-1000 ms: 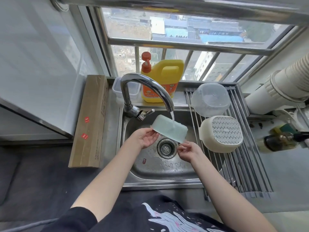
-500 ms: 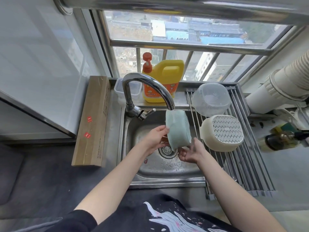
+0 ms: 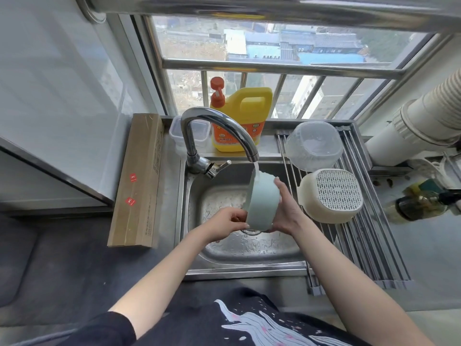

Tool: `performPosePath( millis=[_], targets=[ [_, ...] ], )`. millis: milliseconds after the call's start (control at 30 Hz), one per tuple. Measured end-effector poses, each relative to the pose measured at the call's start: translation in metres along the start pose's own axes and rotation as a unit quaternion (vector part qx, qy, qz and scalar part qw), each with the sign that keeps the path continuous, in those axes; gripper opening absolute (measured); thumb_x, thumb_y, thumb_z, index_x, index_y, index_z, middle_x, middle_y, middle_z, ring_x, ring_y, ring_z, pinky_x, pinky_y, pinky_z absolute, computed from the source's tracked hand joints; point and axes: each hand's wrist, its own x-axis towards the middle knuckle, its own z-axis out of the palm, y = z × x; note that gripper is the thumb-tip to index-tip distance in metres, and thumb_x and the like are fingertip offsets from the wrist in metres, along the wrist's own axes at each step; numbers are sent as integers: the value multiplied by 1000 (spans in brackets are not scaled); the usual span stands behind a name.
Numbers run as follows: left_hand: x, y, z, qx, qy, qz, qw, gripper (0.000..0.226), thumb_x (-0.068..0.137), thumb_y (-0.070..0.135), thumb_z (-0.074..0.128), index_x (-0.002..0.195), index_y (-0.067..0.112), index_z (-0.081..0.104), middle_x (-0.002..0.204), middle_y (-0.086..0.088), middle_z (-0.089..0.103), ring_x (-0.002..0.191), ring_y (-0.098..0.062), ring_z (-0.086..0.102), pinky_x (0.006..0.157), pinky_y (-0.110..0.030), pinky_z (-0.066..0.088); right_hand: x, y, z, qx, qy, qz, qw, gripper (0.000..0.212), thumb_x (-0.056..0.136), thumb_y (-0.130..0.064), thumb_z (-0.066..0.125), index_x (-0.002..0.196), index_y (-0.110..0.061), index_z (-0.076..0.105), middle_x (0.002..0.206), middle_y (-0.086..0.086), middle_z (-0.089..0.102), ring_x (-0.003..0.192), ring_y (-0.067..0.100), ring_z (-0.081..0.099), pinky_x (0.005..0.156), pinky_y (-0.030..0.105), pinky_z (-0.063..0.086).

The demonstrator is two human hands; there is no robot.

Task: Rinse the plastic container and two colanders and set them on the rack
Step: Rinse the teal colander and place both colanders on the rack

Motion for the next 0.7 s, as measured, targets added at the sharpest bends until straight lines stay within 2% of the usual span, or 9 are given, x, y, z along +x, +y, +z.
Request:
performPosePath(
  millis=[100,167,200,267,367,433,533,600,700],
  targets=[
    [-3,3,-2,-10,5,-17,1000,17,86,5,64,102,8,69,81,4,66,72,-7,60,63,-14,48,-5,-1,11,-45,43,-105,993,68,74,-70,59,124,-23,54,119,11,57,104,29,57,82,48,51],
    [-4,9,-3,-138,23,-39,989,26,88,10,63,113,16,61,98,-1,68,89,-13,64,79,-18,51,-5,-2,19,-106,80,-185,974,90,62,-77,65,133,-23,47,130,12,53,106,26,58,86,46,51],
    [-3,13,-5,-242,39,-57,968,27,92,16,59,119,15,57,104,-3,67,93,-16,63,84,-24,51,-3,-2,22,-165,111,-214,956,103,53,-80,68,138,-29,41,139,10,44,116,25,52,96,48,46],
    [3,21,-9,-423,68,-81,900,35,99,34,44,125,13,55,106,-5,66,96,-19,61,86,-34,49,-8,-2,28,-279,159,-265,909,102,54,-75,67,143,-38,33,145,0,27,129,20,36,110,46,31],
    [13,29,-11,-519,119,-110,839,57,101,48,18,133,14,50,116,-8,63,98,-22,60,80,-40,50,-12,-2,38,-389,184,-322,843,90,63,-65,70,142,-46,30,151,-2,15,138,24,20,113,47,22],
    [19,29,-10,-557,133,-119,811,68,99,52,6,137,11,45,132,-13,55,114,-29,55,93,-46,47,-13,-3,44,-424,189,-366,807,81,70,-62,67,141,-45,32,152,-3,15,139,21,19,112,47,22],
    [24,26,-12,-611,134,-135,769,77,95,58,1,143,11,38,142,-19,45,130,-35,43,110,-48,33,-17,-8,40,-280,189,-390,857,62,89,-52,51,143,-26,38,148,2,30,128,13,35,104,36,33],
    [24,22,-13,-607,144,-165,764,75,96,57,2,141,11,41,141,-20,47,131,-34,43,105,-47,36,-18,-11,31,-186,197,-368,889,48,101,-35,38,144,-17,35,146,2,36,126,9,37,99,27,31],
    [20,22,-9,-590,153,-198,767,71,99,55,8,132,10,51,134,-17,55,127,-33,48,93,-48,40,-9,-9,13,-176,184,-289,923,44,102,-36,30,140,-18,41,133,-5,45,125,10,39,102,28,28]
  ],
)
